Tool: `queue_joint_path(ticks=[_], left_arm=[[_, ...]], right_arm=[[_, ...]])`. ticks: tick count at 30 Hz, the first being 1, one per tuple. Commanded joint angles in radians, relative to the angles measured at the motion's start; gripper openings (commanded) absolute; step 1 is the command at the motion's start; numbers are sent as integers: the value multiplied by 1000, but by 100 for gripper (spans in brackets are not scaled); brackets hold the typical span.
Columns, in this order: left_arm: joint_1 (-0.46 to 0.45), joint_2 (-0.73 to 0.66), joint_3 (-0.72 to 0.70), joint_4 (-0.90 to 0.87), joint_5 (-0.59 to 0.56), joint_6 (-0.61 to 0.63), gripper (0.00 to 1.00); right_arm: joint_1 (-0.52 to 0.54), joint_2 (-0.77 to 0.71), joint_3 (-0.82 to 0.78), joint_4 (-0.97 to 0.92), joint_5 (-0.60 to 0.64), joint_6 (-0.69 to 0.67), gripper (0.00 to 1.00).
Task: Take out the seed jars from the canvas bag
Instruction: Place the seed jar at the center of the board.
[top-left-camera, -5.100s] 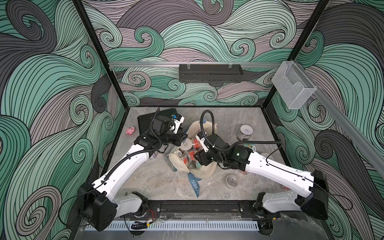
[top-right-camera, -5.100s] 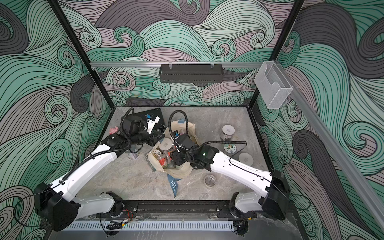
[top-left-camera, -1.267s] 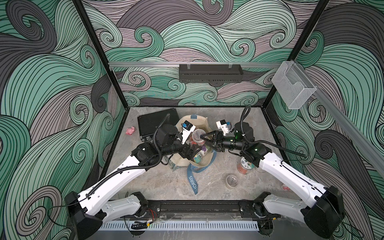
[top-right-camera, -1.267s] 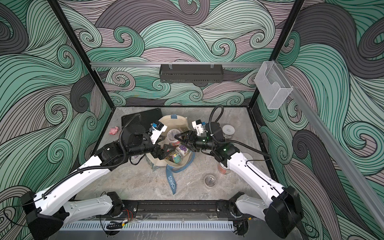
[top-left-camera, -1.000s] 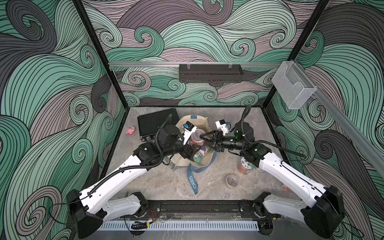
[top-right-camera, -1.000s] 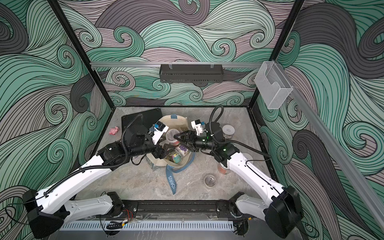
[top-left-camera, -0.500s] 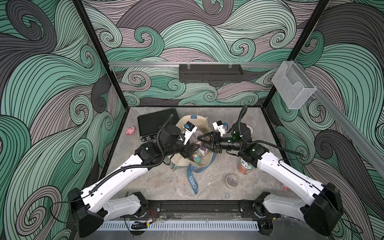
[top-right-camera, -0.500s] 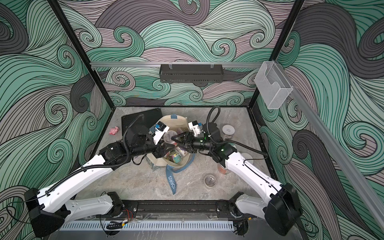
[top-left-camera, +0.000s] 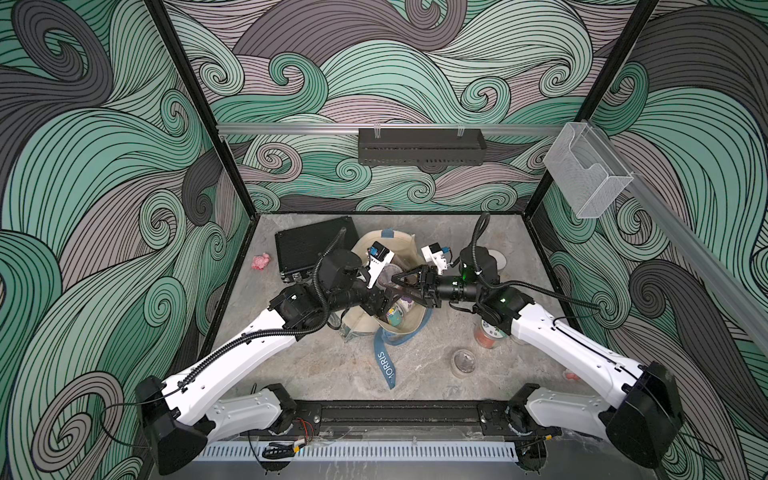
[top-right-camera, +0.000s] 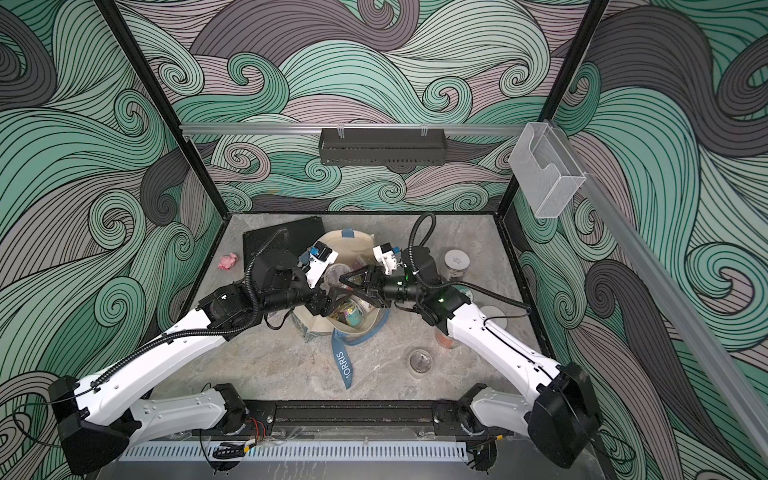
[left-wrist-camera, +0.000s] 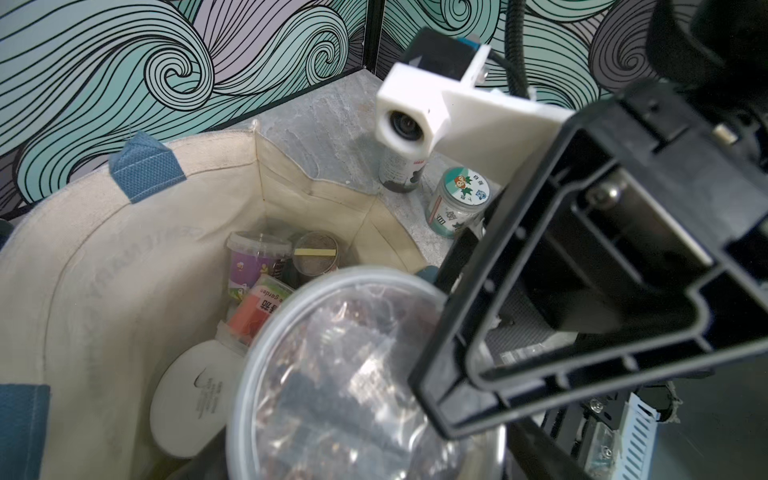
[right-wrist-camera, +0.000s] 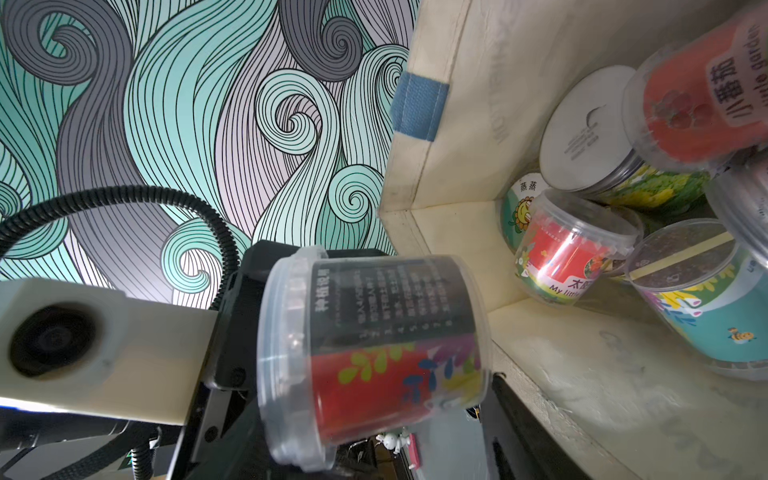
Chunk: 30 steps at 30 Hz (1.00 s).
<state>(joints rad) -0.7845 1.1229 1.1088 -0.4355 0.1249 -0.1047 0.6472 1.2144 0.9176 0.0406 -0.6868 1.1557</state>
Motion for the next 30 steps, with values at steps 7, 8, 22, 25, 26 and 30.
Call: queue_joint_path(ticks=[7,8,22,25,26,30], left_arm=[[-7,-3,2,109,-7,-9,79],[-7,-3,-1,119,-7,-9,76],[-7,1,-10,136,-1,-4,51],[-6,8,-8,135,-5,-4,51],[-7,11,-6,135,-6,-4,51],[-8,37,14,129,-5,-8,51]], right_arm=[[9,3,4,108,-53,64,61],[8,4,4,117,-55,72,61],[3,-13,-8,86,-32,60,69],[-20,-66,9,-56,36,-16,78],[-32,-94,18,-121,73,-52,81],[-103,-222,42,-380,210,-183,99]])
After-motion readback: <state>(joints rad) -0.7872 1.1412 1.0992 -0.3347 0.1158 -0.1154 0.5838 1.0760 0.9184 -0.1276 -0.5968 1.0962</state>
